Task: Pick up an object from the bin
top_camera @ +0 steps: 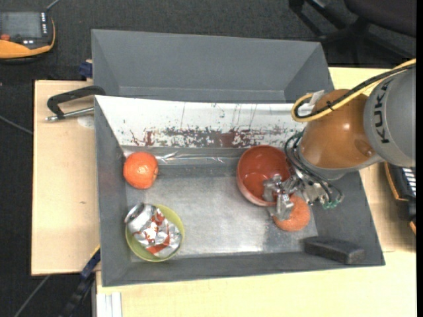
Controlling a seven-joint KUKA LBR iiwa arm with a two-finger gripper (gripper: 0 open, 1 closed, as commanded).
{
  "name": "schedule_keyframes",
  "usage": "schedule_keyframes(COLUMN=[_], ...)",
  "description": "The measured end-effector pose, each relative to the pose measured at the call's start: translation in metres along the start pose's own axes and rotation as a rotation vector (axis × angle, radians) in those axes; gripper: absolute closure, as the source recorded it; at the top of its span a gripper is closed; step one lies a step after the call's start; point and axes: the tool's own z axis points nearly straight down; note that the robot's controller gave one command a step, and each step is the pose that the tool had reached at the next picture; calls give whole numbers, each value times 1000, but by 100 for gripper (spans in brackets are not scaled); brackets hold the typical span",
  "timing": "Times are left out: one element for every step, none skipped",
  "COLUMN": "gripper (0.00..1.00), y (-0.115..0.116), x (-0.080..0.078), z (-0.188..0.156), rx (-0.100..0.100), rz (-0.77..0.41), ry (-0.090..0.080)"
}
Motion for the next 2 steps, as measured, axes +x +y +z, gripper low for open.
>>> schedule_keyframes(gripper=[100, 100], y=[51, 61], x=[-63, -76], z=[-81, -147], rx=[-2, 2], rz=[-53, -335], ry=[-10, -20])
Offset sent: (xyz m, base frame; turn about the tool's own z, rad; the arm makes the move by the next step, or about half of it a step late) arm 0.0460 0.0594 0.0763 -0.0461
